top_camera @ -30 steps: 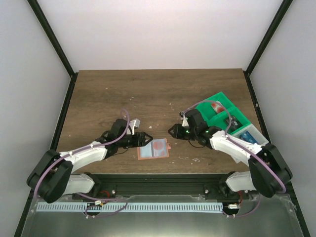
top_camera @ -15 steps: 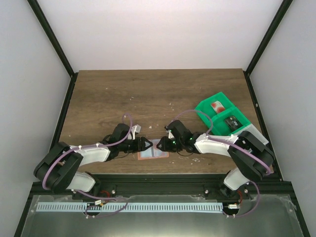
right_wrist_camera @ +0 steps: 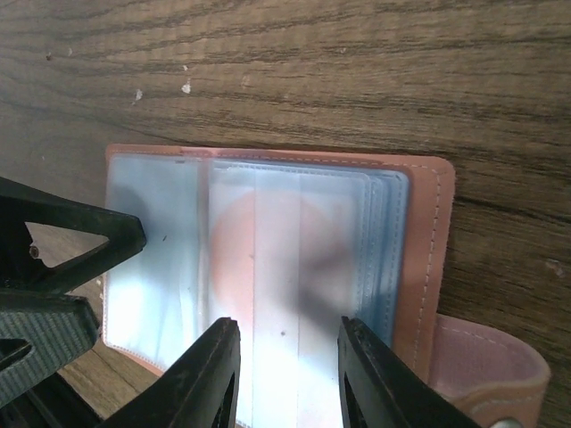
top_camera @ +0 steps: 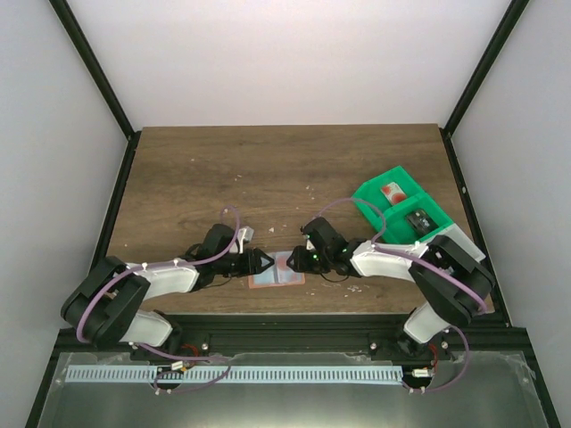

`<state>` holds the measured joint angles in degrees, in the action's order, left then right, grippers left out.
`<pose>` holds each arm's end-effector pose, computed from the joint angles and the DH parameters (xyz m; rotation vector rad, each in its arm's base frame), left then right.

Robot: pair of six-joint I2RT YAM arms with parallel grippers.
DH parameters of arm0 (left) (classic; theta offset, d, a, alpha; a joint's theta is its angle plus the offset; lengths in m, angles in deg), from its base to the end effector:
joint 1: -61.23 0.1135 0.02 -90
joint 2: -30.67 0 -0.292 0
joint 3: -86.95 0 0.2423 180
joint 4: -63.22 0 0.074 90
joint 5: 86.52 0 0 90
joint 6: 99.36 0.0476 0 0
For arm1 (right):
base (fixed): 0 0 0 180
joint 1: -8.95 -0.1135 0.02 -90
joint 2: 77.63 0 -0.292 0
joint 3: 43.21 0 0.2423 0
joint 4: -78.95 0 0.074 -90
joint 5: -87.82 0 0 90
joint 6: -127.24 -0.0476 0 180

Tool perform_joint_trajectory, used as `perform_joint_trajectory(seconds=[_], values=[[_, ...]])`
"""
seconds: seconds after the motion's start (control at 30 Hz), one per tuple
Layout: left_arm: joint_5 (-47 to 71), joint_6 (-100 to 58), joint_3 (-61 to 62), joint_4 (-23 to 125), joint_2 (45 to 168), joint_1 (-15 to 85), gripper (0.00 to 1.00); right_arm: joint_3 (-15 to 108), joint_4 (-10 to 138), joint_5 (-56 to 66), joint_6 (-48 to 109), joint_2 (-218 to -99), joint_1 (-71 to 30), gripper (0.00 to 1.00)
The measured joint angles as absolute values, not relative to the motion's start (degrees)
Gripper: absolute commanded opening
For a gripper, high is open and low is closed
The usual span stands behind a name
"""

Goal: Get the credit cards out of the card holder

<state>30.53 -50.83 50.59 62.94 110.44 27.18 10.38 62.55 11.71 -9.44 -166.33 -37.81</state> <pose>0.1771 -0.1458 0.1539 0.0964 2.5507 -1.1478 0.1879 0.2165 0.1720 -0.1170 2.7057 0.9137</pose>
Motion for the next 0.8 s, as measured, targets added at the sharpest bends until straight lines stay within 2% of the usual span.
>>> perform_joint_trajectory(seconds=[0.5,0.8], values=[[30.1,-50.6,51.8,63.7,109.7,27.2,0.59,9.0,68.8,15.9,-11.1,-168.8,-37.8,0.33],[29.9,-50.5,51.9,63.3,109.6,27.2,0.50,7.8,73.5,20.0,-12.9,-169.2,-37.7,0.33]])
